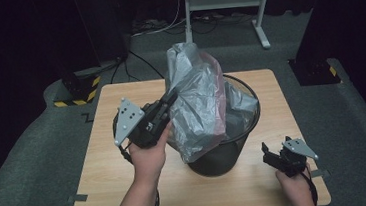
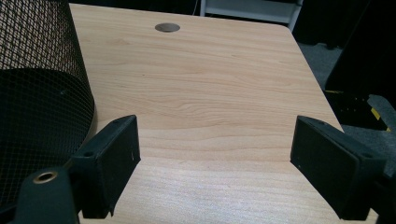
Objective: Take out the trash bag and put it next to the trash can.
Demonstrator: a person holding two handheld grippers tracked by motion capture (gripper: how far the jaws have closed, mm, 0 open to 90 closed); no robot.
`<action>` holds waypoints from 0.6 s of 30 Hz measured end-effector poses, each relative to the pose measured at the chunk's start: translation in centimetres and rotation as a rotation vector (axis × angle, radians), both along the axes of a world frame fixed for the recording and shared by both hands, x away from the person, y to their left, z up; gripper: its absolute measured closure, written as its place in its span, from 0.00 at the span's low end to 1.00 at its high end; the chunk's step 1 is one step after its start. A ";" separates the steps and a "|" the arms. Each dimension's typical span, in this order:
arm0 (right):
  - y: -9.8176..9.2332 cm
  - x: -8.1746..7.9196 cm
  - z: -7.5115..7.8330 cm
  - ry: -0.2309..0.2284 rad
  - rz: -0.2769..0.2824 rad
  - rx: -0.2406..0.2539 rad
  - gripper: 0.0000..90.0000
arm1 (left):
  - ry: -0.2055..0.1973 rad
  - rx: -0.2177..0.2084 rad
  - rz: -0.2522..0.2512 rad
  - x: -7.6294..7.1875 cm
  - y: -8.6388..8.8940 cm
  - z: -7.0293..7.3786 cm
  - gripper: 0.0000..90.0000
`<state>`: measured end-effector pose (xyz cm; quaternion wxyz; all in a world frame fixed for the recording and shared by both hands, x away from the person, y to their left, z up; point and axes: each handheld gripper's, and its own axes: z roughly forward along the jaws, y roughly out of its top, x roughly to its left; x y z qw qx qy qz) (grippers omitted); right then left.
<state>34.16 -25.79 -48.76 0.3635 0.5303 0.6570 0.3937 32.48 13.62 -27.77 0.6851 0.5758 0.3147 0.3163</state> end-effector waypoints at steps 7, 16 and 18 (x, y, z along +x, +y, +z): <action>0.0 0.0 -0.1 0.002 0.004 -0.001 0.17 | -0.040 -0.009 0.014 -0.4 0.8 1.2 0.99; 0.1 0.0 -0.2 0.004 0.009 -0.017 0.17 | -0.099 -0.021 0.034 -1.0 1.4 2.7 0.99; 0.1 0.0 -0.2 0.007 0.007 -0.018 0.17 | -0.115 -0.023 0.041 -1.1 1.6 3.1 0.99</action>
